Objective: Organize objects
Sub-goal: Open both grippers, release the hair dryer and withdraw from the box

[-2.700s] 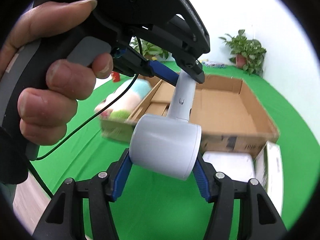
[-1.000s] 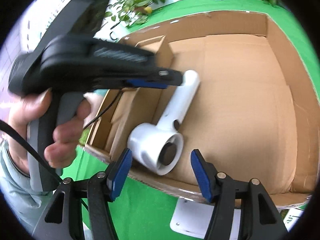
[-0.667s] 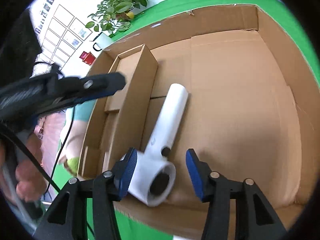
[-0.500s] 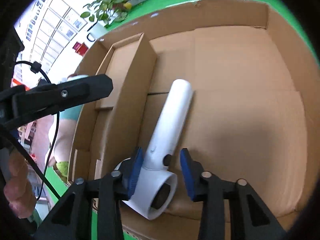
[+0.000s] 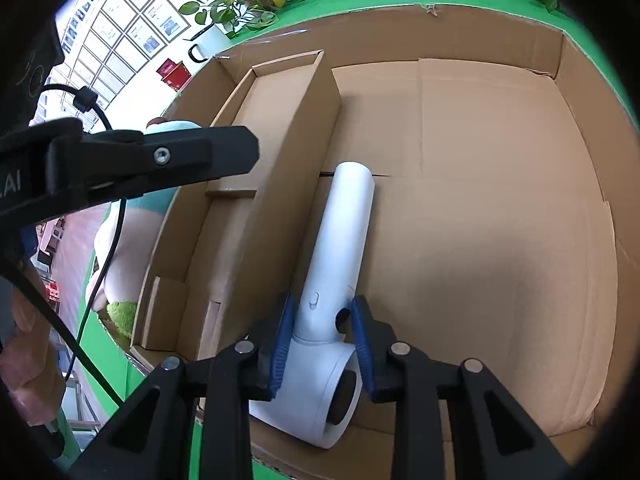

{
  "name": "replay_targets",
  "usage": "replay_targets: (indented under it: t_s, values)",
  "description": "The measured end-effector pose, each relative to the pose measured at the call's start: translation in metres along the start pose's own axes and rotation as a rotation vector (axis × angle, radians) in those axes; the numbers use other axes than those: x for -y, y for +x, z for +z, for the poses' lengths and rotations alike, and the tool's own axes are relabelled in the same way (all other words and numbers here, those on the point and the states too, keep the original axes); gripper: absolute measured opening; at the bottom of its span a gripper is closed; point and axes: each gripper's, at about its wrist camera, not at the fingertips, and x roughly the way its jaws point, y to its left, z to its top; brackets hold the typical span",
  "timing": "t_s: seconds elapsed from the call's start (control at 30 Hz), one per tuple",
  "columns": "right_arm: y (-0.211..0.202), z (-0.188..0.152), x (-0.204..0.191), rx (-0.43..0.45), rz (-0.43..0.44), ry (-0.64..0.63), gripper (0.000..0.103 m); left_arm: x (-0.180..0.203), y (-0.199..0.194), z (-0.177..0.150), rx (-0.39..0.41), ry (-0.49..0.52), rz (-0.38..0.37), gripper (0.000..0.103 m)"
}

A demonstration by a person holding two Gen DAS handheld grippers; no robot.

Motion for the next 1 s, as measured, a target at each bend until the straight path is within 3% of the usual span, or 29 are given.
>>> replay_targets:
  t_s: [0.13, 0.27, 0.37, 0.43, 0.5, 0.63, 0.83, 0.93, 1.0]
  values:
    - [0.002, 0.002, 0.011, 0.026, 0.065, 0.082, 0.032, 0.003, -0.008, -0.007, 0.044, 0.013, 0.031, 0.027]
    - [-0.023, -0.011, 0.021, 0.160, 0.078, 0.133, 0.064, 0.015, -0.031, -0.023, 0.173, 0.084, 0.150, 0.039]
    - [-0.054, -0.034, 0.015, 0.335, -0.047, 0.102, 0.077, 0.030, -0.063, -0.051, 0.370, 0.138, 0.325, 0.065]
    - [-0.074, -0.051, 0.006, 0.427, -0.135, 0.062, 0.078, 0.042, -0.082, -0.077, 0.509, 0.169, 0.388, 0.094]
    - [-0.082, -0.061, 0.002, 0.465, -0.169, 0.042, 0.078, 0.051, -0.093, -0.101, 0.591, 0.181, 0.413, 0.103]
    - [-0.098, -0.099, -0.016, 0.581, -0.295, -0.025, 0.078, 0.066, -0.098, -0.144, 0.645, 0.185, 0.464, 0.103]
    - [-0.101, -0.136, -0.034, 0.626, -0.406, -0.119, 0.078, 0.073, -0.101, -0.195, 0.635, 0.120, 0.490, 0.103]
    - [-0.106, -0.148, -0.038, 0.624, -0.419, -0.133, 0.078, 0.072, -0.107, -0.216, 0.633, 0.090, 0.510, 0.103]
    - [-0.112, -0.155, -0.036, 0.648, -0.374, -0.121, 0.080, 0.072, -0.115, -0.229, 0.650, 0.066, 0.503, 0.103]
